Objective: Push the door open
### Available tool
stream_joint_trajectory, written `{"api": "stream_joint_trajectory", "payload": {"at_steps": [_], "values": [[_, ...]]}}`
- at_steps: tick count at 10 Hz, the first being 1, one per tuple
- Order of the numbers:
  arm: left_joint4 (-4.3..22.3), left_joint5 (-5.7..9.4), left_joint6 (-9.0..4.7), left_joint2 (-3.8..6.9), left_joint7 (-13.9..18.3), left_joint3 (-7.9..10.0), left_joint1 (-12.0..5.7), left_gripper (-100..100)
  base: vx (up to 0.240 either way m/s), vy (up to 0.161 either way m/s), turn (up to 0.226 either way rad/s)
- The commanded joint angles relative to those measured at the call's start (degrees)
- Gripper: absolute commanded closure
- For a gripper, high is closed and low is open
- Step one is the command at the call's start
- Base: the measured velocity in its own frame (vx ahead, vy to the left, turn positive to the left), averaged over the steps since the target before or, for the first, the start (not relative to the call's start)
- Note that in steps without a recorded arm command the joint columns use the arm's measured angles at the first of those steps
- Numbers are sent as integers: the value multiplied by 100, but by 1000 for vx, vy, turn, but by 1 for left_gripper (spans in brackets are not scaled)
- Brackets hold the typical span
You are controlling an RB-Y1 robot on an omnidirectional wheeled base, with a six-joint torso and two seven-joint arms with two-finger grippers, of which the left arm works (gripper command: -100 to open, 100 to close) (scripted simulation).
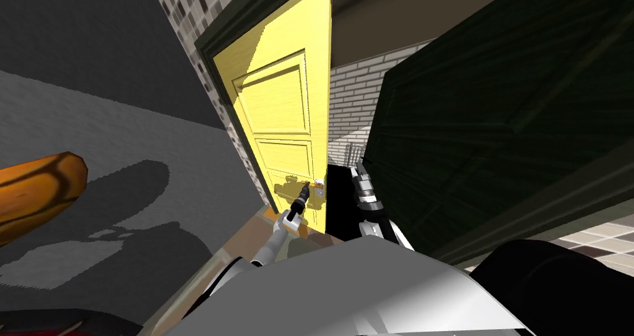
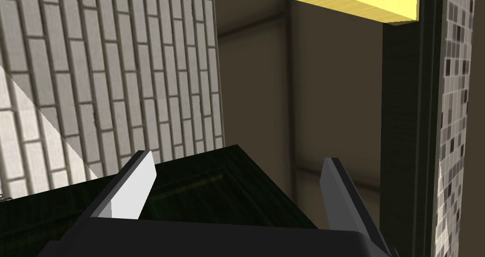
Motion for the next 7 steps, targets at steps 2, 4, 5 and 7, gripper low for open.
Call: {"api": "stream_joint_trajectory", "payload": {"at_steps": [2, 4, 5, 7], "values": [[15, 11, -10, -237, -20, 30, 1, -100, 148, -92, -23], [-3, 6, 10, -188, -30, 27, 5, 100, 26, -16, 5], [-3, 6, 10, -188, -30, 27, 5, 100, -25, 14, -10], [-3, 6, 10, -188, -30, 27, 5, 100, -8, 6, -7]]}}
